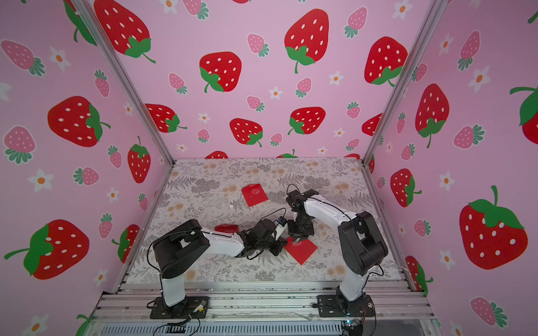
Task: Seal the envelope with a glue stick
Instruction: Apply the envelope at the center of the board.
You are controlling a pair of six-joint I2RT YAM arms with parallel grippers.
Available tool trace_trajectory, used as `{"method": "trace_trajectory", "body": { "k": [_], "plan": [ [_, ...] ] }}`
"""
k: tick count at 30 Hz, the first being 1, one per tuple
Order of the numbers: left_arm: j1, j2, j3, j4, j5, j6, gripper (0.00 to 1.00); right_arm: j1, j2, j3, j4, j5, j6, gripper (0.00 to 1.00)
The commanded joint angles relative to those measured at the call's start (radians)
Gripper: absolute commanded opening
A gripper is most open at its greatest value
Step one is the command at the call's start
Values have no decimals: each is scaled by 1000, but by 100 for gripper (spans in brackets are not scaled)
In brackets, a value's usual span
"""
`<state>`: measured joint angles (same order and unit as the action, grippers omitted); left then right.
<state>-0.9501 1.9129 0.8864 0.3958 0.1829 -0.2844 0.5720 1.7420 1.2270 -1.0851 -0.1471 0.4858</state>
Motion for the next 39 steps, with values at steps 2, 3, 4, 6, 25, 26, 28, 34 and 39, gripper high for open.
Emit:
{"method": "trace_trajectory", "body": {
  "k": [2, 3, 4, 6, 25, 26, 28, 34, 39],
  "plan": [
    [-8, 26, 9, -87, -6, 9, 0, 6, 21, 3, -12, -38, -16, 0],
    [-9, 26, 9, -87, -6, 10, 0, 6, 25, 14, -41, 7, -16, 0],
    [-8, 25, 7, -87, -7, 11, 0, 6, 28, 22, -68, 52, -16, 0],
    [-9, 23, 5, -86, -7, 11, 0, 5, 37, 35, -129, 145, -21, 0],
    [-8, 29, 12, -90, -4, 13, 0, 5, 67, 38, -115, 122, -27, 0],
    [-9, 31, 14, -91, -2, 14, 0, 5, 57, 29, -79, 62, -25, 0],
    [-9, 31, 15, -91, -1, 13, 0, 3, 38, 8, -7, -29, -16, 0],
    [-9, 34, 18, -96, -2, 15, 0, -11, 43, -6, -11, 47, -1, 0],
    [-9, 38, 21, -94, 0, 15, 0, -50, 8, -30, 40, -55, -15, 0]
  ]
}}
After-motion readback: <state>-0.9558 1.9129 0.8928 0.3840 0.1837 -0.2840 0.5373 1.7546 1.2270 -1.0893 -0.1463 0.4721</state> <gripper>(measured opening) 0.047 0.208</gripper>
